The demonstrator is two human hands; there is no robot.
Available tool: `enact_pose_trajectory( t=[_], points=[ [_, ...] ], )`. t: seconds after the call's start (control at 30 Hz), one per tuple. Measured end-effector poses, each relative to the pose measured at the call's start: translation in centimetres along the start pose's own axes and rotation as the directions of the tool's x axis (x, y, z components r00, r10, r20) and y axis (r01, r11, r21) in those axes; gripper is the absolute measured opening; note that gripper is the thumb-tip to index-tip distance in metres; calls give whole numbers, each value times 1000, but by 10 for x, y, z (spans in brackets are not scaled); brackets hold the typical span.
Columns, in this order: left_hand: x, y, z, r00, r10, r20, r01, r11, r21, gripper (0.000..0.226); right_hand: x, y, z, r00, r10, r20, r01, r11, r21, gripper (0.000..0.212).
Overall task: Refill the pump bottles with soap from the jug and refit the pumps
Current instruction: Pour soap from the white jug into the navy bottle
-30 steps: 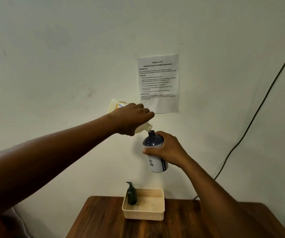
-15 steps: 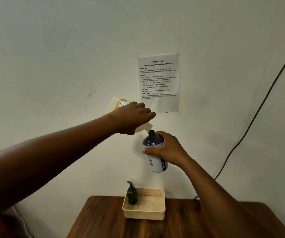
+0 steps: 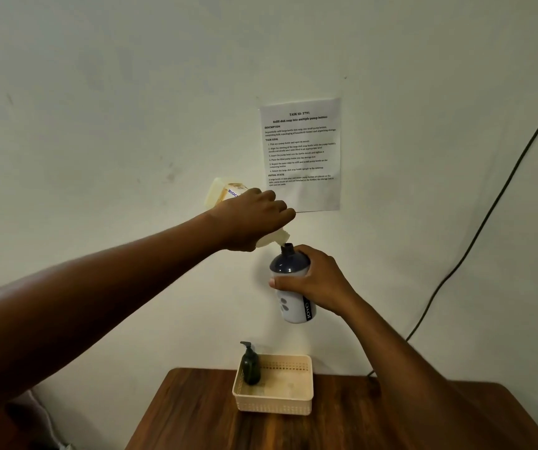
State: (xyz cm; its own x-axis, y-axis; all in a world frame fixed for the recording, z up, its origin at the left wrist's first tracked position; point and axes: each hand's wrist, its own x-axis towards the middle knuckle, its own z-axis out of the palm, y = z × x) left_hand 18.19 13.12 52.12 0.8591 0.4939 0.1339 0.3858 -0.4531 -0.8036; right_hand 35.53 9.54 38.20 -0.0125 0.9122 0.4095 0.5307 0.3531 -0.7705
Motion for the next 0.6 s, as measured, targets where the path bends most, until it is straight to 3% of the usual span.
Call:
enact_pose_trajectory(
  t=[0.33,0.6],
  points=[
    [-7,4,21,991,-136,0,133,967,-219,62,4,5,5,1000,-4,-4,4,1000,13,63],
    [-33,23,54,932,-336,134,351,749,-562,72,-1,12,21,999,34,18,-35,998,56,65]
  ],
)
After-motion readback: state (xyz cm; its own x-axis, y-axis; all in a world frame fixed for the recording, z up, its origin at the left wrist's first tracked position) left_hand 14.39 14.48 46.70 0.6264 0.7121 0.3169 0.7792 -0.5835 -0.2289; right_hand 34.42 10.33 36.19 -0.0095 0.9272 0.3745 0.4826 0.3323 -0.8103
